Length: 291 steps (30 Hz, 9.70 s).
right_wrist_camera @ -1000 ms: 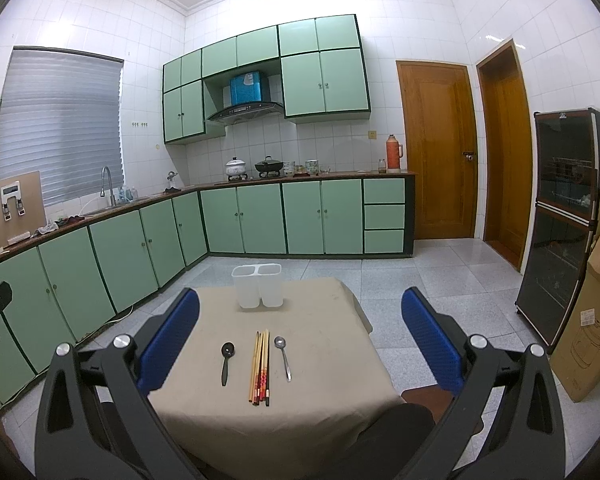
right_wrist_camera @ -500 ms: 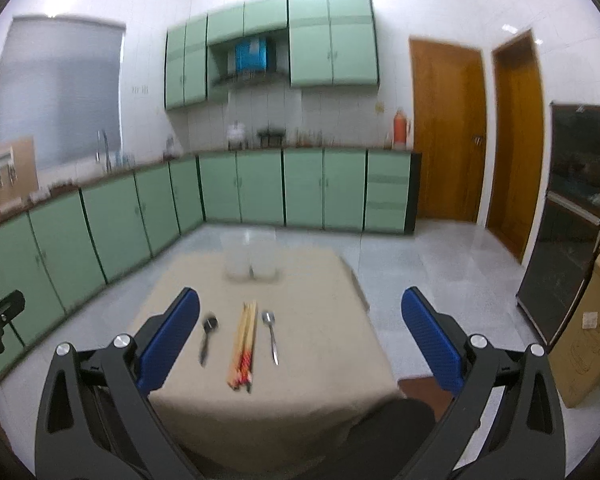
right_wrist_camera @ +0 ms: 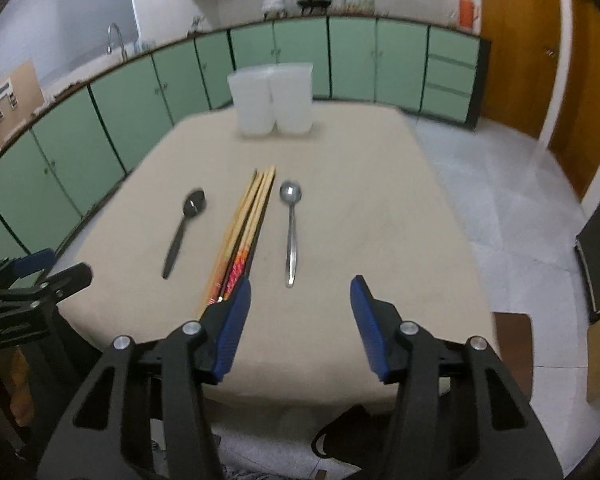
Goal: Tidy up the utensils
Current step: 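Grasp the black spoon handle with the left tool while the right tool grasps the silver spoon, then carry both spoons into the white holder compartments and open both tools, then grasp a black chopstick with the right tool while the left tool grasps a wooden chopstick, then carry both chopsticks to the white holder and drop them into its compartments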
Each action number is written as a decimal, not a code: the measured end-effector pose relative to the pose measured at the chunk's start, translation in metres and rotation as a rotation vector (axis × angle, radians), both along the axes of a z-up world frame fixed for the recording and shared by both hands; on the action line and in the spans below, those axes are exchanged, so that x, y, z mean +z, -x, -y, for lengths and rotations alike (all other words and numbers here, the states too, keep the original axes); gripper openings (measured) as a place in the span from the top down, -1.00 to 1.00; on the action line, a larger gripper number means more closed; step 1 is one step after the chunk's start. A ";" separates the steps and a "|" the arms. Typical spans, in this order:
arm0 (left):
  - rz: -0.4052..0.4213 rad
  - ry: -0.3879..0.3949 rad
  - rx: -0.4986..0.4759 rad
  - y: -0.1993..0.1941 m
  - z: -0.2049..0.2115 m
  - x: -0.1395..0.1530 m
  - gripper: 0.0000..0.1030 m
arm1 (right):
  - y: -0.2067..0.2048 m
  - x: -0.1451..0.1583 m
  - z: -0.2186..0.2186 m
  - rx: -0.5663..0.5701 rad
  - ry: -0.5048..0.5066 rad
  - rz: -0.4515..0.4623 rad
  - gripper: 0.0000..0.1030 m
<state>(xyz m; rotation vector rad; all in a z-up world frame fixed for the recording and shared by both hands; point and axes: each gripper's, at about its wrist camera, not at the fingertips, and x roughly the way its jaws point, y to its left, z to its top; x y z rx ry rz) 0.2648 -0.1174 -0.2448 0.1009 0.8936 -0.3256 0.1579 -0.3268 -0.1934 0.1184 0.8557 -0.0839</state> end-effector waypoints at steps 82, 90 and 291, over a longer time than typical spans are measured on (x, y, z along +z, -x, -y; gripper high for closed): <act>0.006 0.108 -0.229 -0.140 0.021 0.086 0.77 | -0.147 0.083 0.020 0.233 -0.054 0.065 0.97; 0.071 0.123 -0.243 -0.198 0.043 0.131 0.77 | -0.205 0.134 0.018 0.265 -0.035 0.097 0.97; 0.198 0.197 -0.219 -0.060 -0.003 0.110 0.88 | -0.060 0.094 0.002 0.139 0.071 0.279 0.88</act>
